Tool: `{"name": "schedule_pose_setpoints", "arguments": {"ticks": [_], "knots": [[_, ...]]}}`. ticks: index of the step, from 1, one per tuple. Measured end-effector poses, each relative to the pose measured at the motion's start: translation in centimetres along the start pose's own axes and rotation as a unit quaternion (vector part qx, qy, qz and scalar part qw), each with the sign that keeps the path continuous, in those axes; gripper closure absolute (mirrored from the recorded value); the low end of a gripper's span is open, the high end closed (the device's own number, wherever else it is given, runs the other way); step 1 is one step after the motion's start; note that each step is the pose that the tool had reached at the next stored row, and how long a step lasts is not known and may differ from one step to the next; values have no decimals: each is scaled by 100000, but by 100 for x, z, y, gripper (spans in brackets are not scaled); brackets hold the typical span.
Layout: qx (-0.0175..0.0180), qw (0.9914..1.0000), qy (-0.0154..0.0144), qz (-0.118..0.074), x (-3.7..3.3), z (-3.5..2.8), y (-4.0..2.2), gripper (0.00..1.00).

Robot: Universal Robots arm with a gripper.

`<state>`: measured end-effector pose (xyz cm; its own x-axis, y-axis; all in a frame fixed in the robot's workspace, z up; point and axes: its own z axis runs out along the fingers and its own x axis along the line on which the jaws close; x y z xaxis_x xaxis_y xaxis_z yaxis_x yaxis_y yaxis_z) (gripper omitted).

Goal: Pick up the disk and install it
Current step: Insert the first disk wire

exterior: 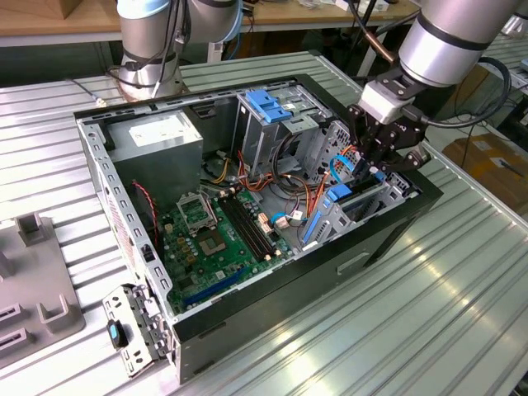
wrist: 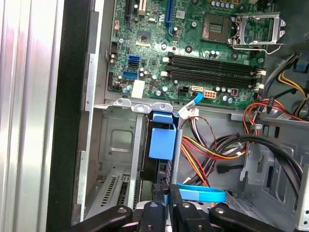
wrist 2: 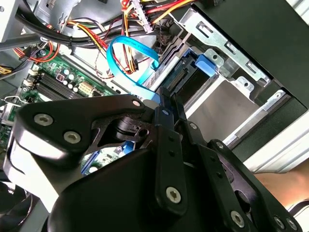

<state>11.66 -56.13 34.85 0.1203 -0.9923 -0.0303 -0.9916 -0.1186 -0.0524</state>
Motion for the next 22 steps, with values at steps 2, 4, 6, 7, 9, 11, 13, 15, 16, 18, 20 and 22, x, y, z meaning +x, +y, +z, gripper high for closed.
{"name": "schedule_pose_setpoints", "arguments": {"ticks": [2, 4, 6, 7, 9, 11, 13, 15, 16, 18, 20, 22], "knots": [[2, 100000, -8, 1, 0, 1, 0, 84], [2, 100000, -23, 0, 0, 14, 1, 84], [2, 100000, 6, 1, 1, 37, 2, 84], [1, 100000, -6, 0, 1, 48, 2, 84], [-1, 100000, 15, -1, 2, 70, 4, 84], [-7, 100000, 26, 1, 3, 87, 5, 84], [-6, 100000, 23, 1, 3, 95, 5, 84], [0, 100000, -4, 3, 3, 98, 5, 84], [1, 100000, -3, 2, 3, 98, 5, 84], [0, 100000, 3, 1, 3, 98, 5, 84], [0, 100000, -1, 1, 3, 99, 5, 84], [1, 100000, -1, 0, 3, 100, 5, 84]]}}
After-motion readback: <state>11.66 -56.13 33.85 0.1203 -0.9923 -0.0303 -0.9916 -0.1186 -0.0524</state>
